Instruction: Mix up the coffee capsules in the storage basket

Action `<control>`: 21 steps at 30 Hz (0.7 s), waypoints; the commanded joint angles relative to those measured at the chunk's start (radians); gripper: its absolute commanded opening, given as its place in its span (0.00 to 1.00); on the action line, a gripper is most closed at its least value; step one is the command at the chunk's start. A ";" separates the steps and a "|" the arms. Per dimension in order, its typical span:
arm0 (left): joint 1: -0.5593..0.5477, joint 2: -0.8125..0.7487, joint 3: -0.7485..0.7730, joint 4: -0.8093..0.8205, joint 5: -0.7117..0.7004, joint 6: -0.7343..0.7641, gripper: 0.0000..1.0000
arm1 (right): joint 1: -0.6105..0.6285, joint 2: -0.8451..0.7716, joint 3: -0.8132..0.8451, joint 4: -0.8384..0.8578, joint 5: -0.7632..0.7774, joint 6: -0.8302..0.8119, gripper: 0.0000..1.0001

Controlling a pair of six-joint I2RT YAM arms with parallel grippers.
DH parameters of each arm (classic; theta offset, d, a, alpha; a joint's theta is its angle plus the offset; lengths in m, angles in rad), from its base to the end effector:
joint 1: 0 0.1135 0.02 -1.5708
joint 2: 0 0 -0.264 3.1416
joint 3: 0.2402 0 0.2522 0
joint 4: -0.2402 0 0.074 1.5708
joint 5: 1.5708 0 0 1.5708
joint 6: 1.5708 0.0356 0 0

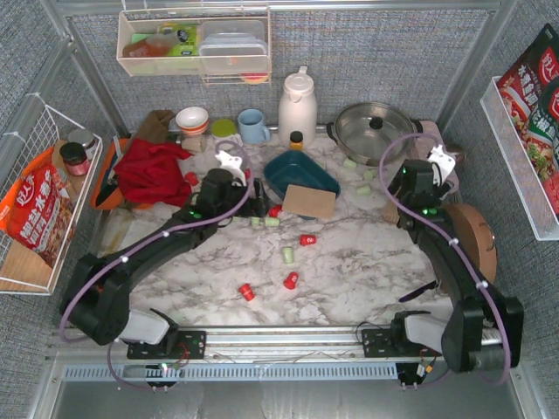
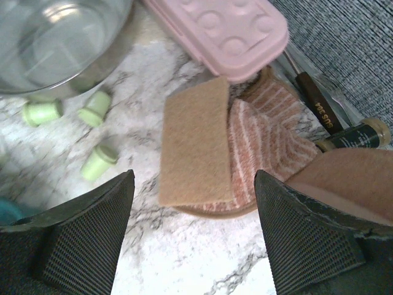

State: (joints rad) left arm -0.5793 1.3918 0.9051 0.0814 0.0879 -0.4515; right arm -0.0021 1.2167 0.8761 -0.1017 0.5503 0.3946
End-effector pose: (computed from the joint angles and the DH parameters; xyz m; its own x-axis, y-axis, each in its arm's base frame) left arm 0.2645 -0.1768 0.2686 -0.5643 -0.1502 -0.8118 0.4075 0.8045 -0.4321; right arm 0.2737 -0.0192 0.2912 -0.2127 0.3281 -0.9204 0.6025 0.7856 0.1408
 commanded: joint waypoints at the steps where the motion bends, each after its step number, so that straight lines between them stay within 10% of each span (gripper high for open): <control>1: -0.067 0.072 -0.013 0.169 -0.043 -0.077 0.91 | 0.089 -0.113 -0.046 -0.022 0.014 -0.060 0.83; 21: -0.119 0.361 -0.010 0.513 -0.027 -0.321 0.84 | 0.161 -0.252 -0.128 0.031 -0.127 -0.053 0.88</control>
State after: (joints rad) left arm -0.6983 1.7302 0.9028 0.4862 0.1040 -0.7151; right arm 0.1570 0.9573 0.7395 -0.0990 0.4492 0.3355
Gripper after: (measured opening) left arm 0.841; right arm 0.875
